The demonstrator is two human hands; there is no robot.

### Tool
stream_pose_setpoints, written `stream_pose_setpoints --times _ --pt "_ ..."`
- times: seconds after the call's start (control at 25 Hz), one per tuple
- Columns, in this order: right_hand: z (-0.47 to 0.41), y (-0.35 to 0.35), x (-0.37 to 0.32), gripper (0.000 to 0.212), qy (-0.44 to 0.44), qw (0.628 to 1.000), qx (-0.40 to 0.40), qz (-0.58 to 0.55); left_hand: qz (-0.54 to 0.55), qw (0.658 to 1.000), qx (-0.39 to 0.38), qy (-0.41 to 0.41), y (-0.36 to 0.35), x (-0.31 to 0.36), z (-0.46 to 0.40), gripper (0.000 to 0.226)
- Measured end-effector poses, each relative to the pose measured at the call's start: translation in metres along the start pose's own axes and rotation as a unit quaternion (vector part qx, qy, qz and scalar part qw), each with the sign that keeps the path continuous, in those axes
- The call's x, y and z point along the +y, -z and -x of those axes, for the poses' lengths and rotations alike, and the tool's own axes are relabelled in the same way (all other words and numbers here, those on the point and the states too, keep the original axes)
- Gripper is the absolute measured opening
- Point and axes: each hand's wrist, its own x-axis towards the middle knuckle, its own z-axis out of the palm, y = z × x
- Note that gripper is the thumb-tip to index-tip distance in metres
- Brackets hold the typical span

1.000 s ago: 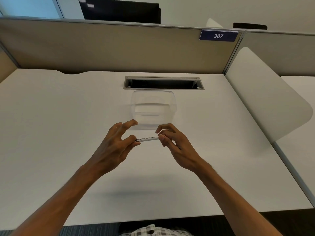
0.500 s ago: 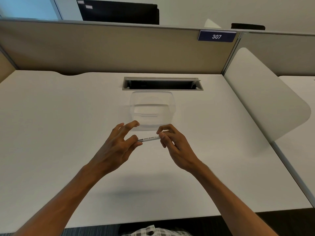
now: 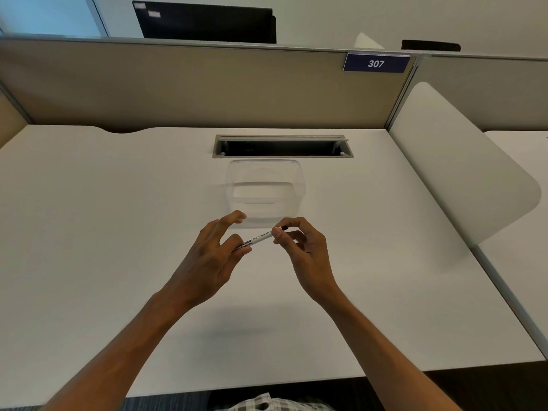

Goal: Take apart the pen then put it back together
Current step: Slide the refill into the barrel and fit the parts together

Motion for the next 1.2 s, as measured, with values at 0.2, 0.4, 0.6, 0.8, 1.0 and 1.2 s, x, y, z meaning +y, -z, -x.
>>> stream_pose_setpoints --times 0.2,0.4,0.6,0.8,1.0,1.2 --pt "0.000 -0.003 -0.003 0.014 -0.037 0.996 0.032 -0.076 0.001 1.000 0.009 0.007 -0.002 0.003 -0.001 0.033" --pt "-0.003 -0.007 -0.002 0.007 -0.079 0.989 0.061 -0.110 -0.017 1.000 0.010 0.022 -0.010 0.007 -0.001 0.035" --pt "-0.005 -0.012 -0.001 0.016 -0.094 0.982 0.076 -0.143 -0.012 0.999 0.008 0.032 -0.018 0.012 -0.001 0.036" --pt "-0.010 -0.015 -0.001 0.008 -0.100 0.980 0.077 -0.153 0.000 0.999 0.006 0.047 -0.022 0.012 -0.003 0.038" --pt "-0.016 -0.016 0.000 0.007 -0.102 0.982 0.071 -0.145 0.000 0.999 0.006 0.047 -0.021 0.005 -0.007 0.038" --pt "-0.025 -0.014 0.003 0.006 -0.055 0.991 0.061 -0.105 -0.008 0.999 -0.003 0.042 -0.023 -0.003 -0.013 0.038"
